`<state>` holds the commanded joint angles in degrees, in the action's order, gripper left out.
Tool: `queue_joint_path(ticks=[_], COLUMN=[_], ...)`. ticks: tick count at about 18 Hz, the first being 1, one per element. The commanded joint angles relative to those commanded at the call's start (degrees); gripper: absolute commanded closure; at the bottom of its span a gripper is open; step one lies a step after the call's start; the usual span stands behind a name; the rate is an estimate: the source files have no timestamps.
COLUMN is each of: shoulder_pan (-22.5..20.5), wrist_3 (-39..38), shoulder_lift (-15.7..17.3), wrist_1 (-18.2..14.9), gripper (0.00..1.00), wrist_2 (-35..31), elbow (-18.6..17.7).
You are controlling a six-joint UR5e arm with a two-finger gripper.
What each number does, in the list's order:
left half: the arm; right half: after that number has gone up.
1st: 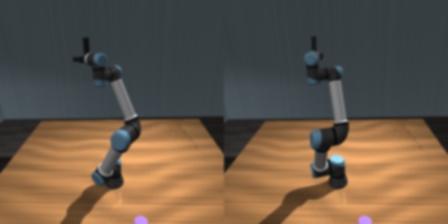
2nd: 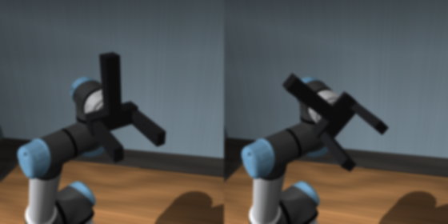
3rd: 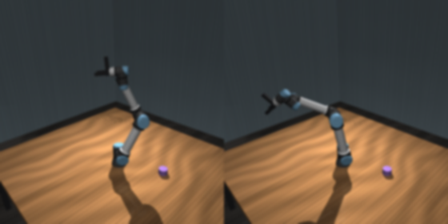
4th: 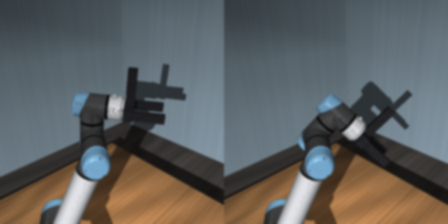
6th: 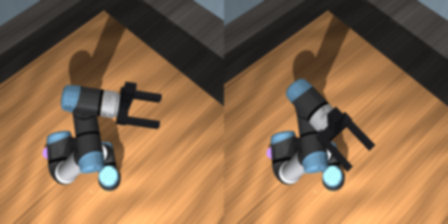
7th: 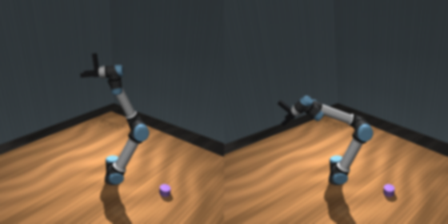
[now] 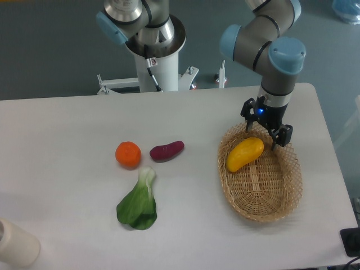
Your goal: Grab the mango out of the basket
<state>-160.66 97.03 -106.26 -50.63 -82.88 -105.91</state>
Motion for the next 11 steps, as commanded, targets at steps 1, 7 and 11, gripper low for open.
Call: queue_joint_path(ticks=[1,7,11], shoulder_pan=[0.00,-0.09,-0.09], wrist_3=[0.09,0.88,1.23], shoulder_lift=[0.00,-0.09,-0.44], wrist_1=[0.09,0.18,0.87], gripper=[0.00,0.00,0.00], wrist_2=[0.00,-0.09,-0.53], elbow=[-0.26,-0.26,-0.26])
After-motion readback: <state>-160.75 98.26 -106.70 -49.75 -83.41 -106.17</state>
